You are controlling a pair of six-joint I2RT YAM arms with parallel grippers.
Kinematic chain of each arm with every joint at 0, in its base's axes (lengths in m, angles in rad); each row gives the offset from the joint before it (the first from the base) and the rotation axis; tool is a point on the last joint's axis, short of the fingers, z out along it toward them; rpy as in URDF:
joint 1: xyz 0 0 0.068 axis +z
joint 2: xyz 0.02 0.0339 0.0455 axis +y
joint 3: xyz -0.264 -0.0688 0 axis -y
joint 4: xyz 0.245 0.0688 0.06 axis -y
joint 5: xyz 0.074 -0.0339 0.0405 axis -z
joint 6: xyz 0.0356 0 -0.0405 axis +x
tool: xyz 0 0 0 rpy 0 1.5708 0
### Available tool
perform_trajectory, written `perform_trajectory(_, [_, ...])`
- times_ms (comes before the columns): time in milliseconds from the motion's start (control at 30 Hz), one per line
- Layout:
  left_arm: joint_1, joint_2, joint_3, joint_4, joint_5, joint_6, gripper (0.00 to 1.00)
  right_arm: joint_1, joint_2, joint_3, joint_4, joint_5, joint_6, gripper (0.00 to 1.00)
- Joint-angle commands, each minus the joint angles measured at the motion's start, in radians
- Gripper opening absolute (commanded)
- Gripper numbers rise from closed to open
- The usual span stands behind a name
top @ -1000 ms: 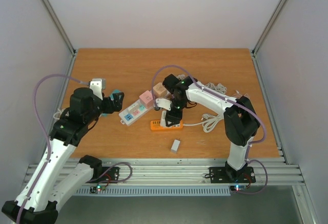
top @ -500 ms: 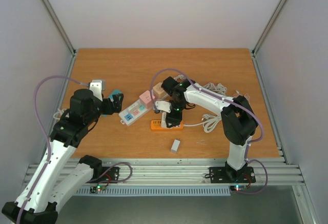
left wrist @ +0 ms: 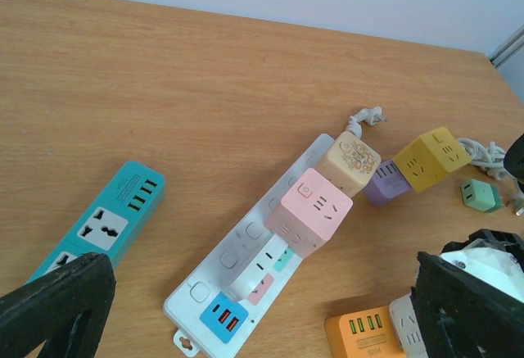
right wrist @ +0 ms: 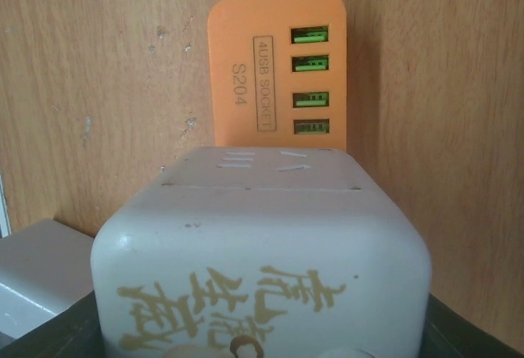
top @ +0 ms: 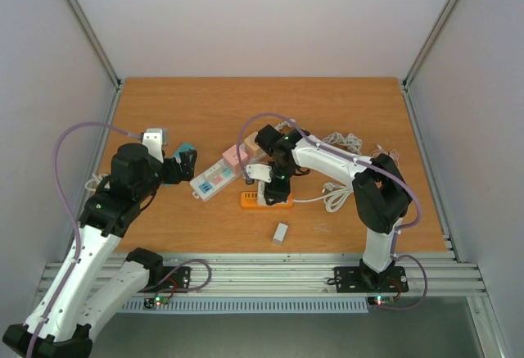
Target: Insert the plug
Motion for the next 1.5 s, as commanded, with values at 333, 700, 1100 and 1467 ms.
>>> perform_trajectory(333, [0.002,-0.017,-0.014,0.044,-0.014,0.024,0.99,0.024,0.126,-0.023,0.066,0.111,0.026,0.43])
perform_trajectory(700, [0.002,-0.018,-0.014,0.043,-0.015,0.027,0.99,0.055,0.184,-0.046,0.252,0.249,0.088,0.44])
perform_trajectory(1100, [0.001,-0.012,-0.013,0.042,-0.015,0.027,0.99,0.057,0.293,-0.002,0.111,0.298,0.104,0.34])
perform_trajectory(1467, [0.002,-0.009,-0.006,0.033,-0.03,0.023,0.99,0.055,0.336,0.102,-0.029,0.189,0.144,0.34])
